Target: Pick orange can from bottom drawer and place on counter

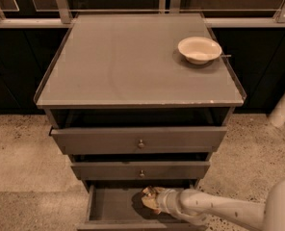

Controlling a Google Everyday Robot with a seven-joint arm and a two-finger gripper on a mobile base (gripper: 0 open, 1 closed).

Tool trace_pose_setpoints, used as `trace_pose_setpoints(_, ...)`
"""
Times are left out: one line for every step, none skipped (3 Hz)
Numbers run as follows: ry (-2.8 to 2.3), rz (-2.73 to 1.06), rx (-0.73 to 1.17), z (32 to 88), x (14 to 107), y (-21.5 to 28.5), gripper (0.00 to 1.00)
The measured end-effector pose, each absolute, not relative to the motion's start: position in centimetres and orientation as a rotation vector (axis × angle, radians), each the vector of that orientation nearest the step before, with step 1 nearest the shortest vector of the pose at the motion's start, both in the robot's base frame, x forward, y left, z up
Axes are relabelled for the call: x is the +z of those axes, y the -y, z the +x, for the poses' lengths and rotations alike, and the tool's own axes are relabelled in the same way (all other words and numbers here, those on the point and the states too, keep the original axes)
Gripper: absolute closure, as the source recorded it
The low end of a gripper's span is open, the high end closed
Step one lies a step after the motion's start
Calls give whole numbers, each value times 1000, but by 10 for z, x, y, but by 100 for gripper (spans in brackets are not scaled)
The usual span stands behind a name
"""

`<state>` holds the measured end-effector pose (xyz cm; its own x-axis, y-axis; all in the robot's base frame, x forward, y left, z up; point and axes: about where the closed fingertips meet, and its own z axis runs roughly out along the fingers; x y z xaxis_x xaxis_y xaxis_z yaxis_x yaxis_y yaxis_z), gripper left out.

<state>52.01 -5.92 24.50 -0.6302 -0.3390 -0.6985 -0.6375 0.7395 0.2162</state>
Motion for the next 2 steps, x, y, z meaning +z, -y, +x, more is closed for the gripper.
trace_pose_setpoints(-2221, -642, 622, 504, 281, 109, 100)
trace_pose_setpoints(-2222, -662, 633, 504, 283, 105, 100)
